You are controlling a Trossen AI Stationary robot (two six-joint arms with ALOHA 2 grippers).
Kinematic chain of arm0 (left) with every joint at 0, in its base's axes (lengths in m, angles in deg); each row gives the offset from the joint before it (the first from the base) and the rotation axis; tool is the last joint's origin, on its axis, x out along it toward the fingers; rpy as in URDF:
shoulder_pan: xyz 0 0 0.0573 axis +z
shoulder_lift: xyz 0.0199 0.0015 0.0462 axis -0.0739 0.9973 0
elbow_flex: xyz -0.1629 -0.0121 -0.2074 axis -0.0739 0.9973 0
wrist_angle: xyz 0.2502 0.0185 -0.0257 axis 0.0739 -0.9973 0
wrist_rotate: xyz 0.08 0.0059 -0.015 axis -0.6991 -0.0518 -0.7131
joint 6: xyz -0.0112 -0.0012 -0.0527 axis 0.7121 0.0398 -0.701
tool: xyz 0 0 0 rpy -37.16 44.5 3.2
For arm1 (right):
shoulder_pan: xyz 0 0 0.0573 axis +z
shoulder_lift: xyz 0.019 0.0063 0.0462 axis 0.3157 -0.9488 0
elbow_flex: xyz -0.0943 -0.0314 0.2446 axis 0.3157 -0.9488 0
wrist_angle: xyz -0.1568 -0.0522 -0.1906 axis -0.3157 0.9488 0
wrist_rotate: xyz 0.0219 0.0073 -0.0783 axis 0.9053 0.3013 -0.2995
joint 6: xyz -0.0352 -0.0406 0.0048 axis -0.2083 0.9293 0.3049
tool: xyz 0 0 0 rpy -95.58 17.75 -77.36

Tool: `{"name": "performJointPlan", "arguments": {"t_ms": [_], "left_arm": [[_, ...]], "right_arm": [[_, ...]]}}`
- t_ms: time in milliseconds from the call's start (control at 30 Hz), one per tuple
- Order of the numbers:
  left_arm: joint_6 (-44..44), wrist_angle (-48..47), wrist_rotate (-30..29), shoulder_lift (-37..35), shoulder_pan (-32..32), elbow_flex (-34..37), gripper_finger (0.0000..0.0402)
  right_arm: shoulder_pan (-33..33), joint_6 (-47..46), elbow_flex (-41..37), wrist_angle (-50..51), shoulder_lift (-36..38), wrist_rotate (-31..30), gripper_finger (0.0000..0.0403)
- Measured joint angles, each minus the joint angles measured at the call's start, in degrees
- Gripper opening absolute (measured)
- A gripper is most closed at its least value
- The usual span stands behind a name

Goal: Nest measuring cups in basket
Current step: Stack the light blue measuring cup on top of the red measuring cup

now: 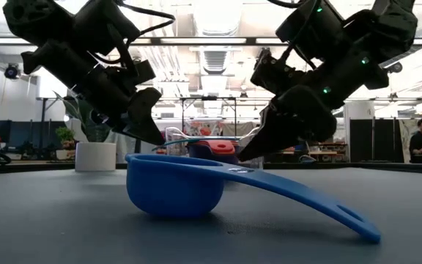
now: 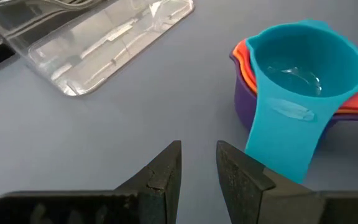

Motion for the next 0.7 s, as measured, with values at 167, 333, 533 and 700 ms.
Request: {"name": "performJointPlan", "arguments": {"t_ms": [167, 333, 533, 700], "left_arm": [[0.0, -0.1, 1.6, 0.0, 0.3, 0.0, 0.0084], [-0.1, 0.6, 3.5, 0.0, 0.3, -0.3, 0.0084], [0.1, 0.9, 4.9, 0.0, 0.3, -1.5, 0.0084], [0.2, 0.9, 6.0, 0.0, 0.3, -1.8, 0.0084]], "right_arm": [[-0.6, -0.1, 0.1, 0.0, 0.5, 0.0, 0.0013], [-1.1, -0.7, 0.1, 0.0, 0.9, 0.0, 0.0013], [-1.3, -0.7, 0.5, 0.0, 1.0, 0.0, 0.0013], [-1.3, -0.6, 1.6, 0.0, 1.0, 0.0, 0.0013]]}}
